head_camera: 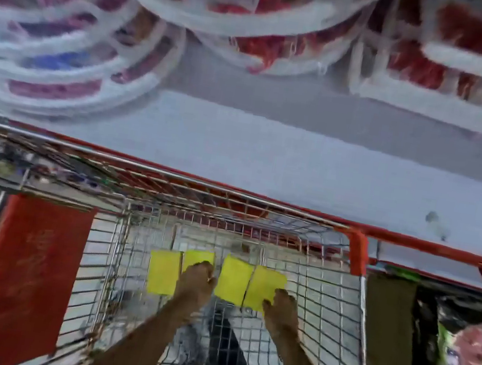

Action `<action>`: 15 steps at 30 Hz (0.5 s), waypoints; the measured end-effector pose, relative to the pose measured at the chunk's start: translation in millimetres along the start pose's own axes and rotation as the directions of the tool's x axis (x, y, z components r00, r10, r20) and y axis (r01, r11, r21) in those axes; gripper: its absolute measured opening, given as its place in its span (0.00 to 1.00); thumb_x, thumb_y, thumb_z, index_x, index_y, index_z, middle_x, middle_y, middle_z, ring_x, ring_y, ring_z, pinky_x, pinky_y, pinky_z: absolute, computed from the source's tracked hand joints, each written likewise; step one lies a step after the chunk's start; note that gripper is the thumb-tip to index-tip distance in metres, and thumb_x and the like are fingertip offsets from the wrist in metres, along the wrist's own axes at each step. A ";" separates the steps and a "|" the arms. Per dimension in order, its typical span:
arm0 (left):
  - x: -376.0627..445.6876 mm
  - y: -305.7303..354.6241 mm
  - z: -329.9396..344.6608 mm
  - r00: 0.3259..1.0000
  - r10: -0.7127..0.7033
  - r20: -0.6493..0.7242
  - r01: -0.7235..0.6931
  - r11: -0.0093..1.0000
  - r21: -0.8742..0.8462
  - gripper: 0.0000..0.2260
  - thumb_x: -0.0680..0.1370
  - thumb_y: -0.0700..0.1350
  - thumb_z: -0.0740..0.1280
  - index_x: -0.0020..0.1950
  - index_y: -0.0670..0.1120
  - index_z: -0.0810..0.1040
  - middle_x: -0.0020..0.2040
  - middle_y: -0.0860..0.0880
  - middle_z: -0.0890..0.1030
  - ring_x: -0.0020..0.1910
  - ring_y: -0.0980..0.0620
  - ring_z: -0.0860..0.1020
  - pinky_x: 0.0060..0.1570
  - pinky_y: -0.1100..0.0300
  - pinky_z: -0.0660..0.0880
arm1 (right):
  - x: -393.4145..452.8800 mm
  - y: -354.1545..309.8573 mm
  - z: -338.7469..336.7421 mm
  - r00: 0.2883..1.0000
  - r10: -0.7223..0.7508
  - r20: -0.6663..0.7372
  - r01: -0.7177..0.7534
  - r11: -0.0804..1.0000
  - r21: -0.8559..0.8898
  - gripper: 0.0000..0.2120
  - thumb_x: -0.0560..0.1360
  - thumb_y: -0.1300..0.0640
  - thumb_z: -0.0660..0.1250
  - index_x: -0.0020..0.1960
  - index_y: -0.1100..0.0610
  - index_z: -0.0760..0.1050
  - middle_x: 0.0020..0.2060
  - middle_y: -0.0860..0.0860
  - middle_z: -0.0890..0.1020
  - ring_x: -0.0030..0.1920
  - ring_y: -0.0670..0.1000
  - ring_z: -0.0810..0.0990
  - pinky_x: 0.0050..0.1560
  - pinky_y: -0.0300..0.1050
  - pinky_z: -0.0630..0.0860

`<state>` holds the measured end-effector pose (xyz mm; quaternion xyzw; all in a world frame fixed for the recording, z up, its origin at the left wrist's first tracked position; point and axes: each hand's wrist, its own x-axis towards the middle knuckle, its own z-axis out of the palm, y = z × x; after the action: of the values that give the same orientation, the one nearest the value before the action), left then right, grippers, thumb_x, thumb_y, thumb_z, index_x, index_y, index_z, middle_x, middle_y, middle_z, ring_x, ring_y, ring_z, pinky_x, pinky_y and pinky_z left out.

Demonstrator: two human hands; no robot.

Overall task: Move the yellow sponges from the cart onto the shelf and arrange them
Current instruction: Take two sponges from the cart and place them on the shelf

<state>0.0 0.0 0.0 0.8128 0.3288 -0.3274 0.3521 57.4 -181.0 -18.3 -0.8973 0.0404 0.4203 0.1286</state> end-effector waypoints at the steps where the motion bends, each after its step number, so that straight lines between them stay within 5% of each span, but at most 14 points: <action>1: 9.2 2.6 6.4 0.999 -0.019 0.031 0.018 1.000 0.015 0.13 0.80 0.46 0.61 0.61 0.41 0.75 0.62 0.40 0.79 0.58 0.41 0.78 0.54 0.52 0.74 | 6.2 1.3 2.3 1.000 0.003 -0.028 -0.003 1.000 0.001 0.22 0.77 0.55 0.62 0.69 0.61 0.67 0.66 0.59 0.73 0.65 0.57 0.71 0.61 0.47 0.71; 5: 26.6 25.1 19.0 0.992 -0.117 0.039 0.114 0.990 0.081 0.20 0.79 0.49 0.62 0.66 0.39 0.71 0.64 0.41 0.77 0.63 0.43 0.76 0.59 0.53 0.74 | 13.7 -4.0 6.3 0.981 0.104 -0.165 -0.095 0.994 0.063 0.23 0.75 0.51 0.66 0.64 0.64 0.72 0.63 0.60 0.75 0.65 0.60 0.69 0.65 0.50 0.68; 10: 35.5 38.1 38.3 0.984 -0.175 0.012 0.175 0.984 0.010 0.25 0.77 0.52 0.66 0.68 0.39 0.66 0.66 0.40 0.75 0.64 0.43 0.76 0.59 0.52 0.76 | 16.6 -11.8 14.9 0.941 0.311 -0.138 -0.250 0.908 0.337 0.38 0.69 0.54 0.74 0.70 0.67 0.59 0.67 0.66 0.68 0.66 0.67 0.68 0.65 0.60 0.71; 15: 31.2 38.5 41.4 0.980 -0.196 -0.045 0.196 0.980 0.009 0.26 0.76 0.50 0.67 0.69 0.39 0.64 0.70 0.40 0.67 0.65 0.43 0.74 0.63 0.54 0.73 | 23.6 -18.7 9.9 0.938 0.333 -0.096 -0.284 0.898 0.336 0.32 0.69 0.54 0.73 0.66 0.66 0.65 0.63 0.66 0.70 0.60 0.65 0.73 0.53 0.51 0.75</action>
<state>34.8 -43.7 -32.3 0.7857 0.4127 -0.3449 0.3055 68.6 -159.6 -38.8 -0.8764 0.2589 0.3540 0.1992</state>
